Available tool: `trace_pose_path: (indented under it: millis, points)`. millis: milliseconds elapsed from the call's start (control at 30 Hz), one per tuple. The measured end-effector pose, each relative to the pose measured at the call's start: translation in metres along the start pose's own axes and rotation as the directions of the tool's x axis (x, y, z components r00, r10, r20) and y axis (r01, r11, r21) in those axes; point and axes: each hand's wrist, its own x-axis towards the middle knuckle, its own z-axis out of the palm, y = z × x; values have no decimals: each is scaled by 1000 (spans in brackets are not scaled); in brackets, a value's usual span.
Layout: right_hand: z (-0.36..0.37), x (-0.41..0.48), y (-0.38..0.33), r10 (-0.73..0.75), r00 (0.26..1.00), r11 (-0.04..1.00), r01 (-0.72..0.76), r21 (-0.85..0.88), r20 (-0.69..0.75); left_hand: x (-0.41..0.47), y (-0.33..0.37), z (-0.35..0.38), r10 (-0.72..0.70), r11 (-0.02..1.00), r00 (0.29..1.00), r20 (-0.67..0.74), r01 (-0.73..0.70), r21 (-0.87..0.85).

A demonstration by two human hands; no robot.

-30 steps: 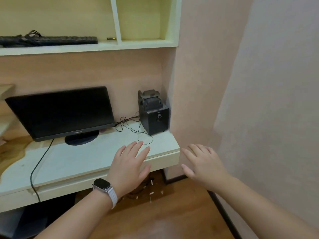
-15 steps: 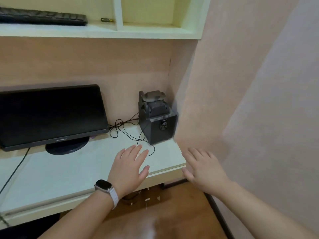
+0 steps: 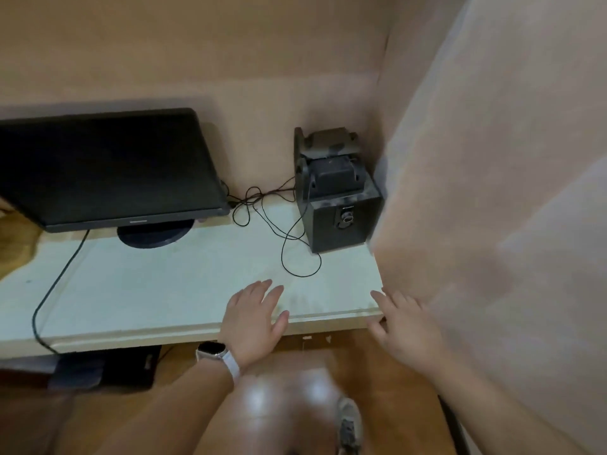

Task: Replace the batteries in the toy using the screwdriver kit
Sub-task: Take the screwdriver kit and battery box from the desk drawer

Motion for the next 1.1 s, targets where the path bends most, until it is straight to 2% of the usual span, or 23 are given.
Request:
trace_pose_path:
  millis: [133, 267, 400, 500, 633, 700, 833, 1033, 1100]
  points:
    - [20, 24, 24, 24, 993, 994, -36, 101, 118, 1, 7, 25, -136, 989, 990, 42, 138, -56]
    - [47, 42, 45, 43, 986, 970, -81, 231, 164, -2, 5, 51, -262, 961, 964, 47, 265, -76]
    - [72, 48, 55, 154, 955, 908, -238, 346, 254, -8, 7, 76, -369, 921, 925, 93, 377, -95]
    - [94, 48, 61, 221, 920, 825, -353, 442, 323, -12, 6, 97, -506, 827, 839, 198, 538, -164]
    - [113, 55, 65, 312, 856, 689, -503, 521, 413, -7, 2, 121, -645, 591, 687, 335, 726, -351]
    - [126, 61, 67, 331, 823, 620, -558, 551, 461, -3, 2, 132, -674, 490, 634, 381, 768, -411]
    - [143, 67, 69, 332, 796, 563, -597, 571, 506, 7, 5, 145, -755, 265, 527, 391, 790, -553]
    - [161, 70, 74, 320, 778, 538, -618, 572, 540, 14, 0, 160, -820, 219, 457, 345, 807, -549]
    - [162, 71, 74, 337, 783, 547, -615, 568, 523, 15, -5, 164, -807, 264, 477, 348, 818, -510]
